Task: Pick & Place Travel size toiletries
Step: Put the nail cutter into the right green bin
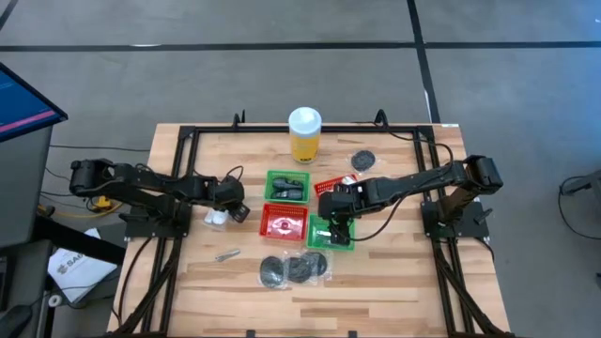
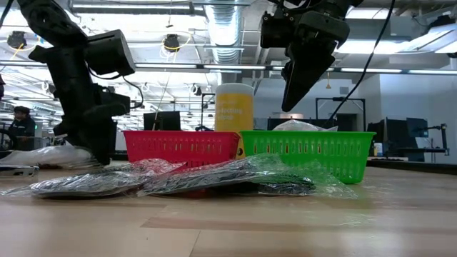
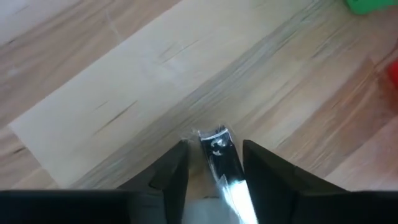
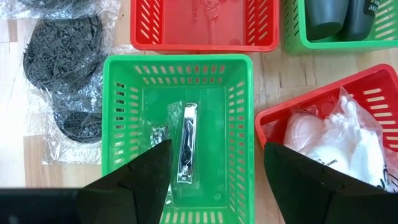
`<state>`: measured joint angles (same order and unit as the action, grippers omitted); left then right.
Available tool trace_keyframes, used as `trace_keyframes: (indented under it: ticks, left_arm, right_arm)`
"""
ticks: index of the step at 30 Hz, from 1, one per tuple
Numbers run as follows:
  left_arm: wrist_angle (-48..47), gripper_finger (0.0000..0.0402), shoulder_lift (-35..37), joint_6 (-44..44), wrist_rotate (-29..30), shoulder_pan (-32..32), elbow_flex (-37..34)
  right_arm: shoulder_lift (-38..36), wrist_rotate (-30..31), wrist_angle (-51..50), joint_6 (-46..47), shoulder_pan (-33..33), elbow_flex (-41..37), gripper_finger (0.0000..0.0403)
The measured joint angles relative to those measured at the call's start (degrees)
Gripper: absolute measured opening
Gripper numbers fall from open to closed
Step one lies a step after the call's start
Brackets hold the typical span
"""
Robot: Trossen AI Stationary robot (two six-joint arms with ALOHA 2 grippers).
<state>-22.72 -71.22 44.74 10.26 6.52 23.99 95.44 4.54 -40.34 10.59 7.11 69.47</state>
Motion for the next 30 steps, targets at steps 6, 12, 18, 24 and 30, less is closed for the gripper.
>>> trace_keyframes:
  ticks: [6, 12, 18, 24, 30]
  left_arm:
    - [0.1, 0.0059, 0.0, 0.6, 0.3, 0.0, 0.0]
    - [0.2, 0.0043, 0.0, 0.7, 0.9, -0.1, 0.0]
    - [0.2, 0.0042, 0.3, -2.1, 0.7, -0.1, 2.4]
    - [0.3, 0.0042, 1.0, -4.5, 1.8, -0.1, 5.9]
    - [-0.2, 0.0043, 3.0, -6.6, 2.5, -0.3, 7.5]
  right_arm:
    - [0.0, 0.0, 0.0, 0.0, 0.0, 0.0, 0.0240]
    - [0.0, 0.0, 0.0, 0.0, 0.0, 0.0, 0.0240]
    - [0.0, 0.0, 0.0, 0.0, 0.0, 0.0, 0.0240]
    - [0.0, 0.0, 0.3, 0.0, 0.0, 0.0, 0.0240]
    - [0.0, 0.0, 0.5, 0.0, 0.0, 0.0, 0.0240]
